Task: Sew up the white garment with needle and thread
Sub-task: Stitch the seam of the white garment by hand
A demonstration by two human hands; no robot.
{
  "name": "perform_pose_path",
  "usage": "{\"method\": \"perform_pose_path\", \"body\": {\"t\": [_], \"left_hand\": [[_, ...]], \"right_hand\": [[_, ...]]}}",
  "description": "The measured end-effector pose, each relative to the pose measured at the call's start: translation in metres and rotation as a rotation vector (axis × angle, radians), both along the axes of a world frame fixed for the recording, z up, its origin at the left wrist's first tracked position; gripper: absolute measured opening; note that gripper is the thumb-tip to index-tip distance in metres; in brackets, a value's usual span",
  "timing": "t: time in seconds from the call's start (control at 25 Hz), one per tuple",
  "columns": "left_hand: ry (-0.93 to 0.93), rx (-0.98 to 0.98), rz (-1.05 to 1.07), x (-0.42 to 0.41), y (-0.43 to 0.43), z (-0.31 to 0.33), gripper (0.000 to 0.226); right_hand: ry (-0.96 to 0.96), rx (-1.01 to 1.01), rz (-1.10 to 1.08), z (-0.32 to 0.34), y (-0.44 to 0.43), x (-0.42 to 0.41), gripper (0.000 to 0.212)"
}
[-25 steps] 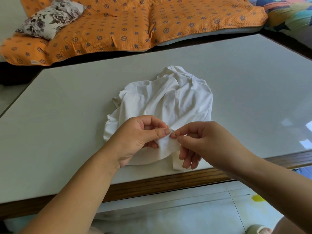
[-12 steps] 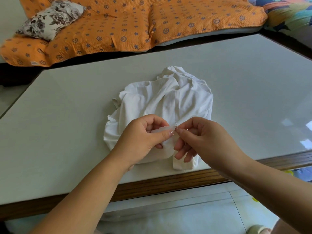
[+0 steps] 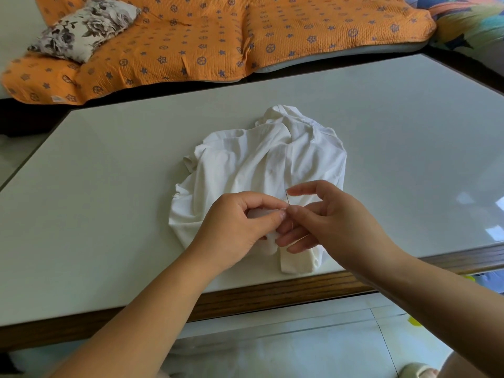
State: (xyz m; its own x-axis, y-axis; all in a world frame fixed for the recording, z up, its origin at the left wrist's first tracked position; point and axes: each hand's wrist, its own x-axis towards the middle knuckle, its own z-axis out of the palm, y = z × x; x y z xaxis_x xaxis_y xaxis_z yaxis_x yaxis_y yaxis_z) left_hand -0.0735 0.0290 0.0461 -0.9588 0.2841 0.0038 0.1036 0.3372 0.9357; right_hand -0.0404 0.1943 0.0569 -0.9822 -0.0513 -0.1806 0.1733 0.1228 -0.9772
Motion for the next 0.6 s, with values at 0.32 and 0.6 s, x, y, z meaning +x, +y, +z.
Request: {"method": "perform_pose_path", "body": {"t": [0.32,0.6], "left_hand": [[-0.003,-0.081,0.004,0.000,0.000,0.000,0.011],[-0.242,0.008,-0.037,0.000,-0.002,0.005,0.012]], "right_hand": [[0.110,0.263,-0.093,0.003,0.009,-0.012,0.008],[-0.066,-0.529,-0.255,0.017,0.039,-0.048,0.012]]}}
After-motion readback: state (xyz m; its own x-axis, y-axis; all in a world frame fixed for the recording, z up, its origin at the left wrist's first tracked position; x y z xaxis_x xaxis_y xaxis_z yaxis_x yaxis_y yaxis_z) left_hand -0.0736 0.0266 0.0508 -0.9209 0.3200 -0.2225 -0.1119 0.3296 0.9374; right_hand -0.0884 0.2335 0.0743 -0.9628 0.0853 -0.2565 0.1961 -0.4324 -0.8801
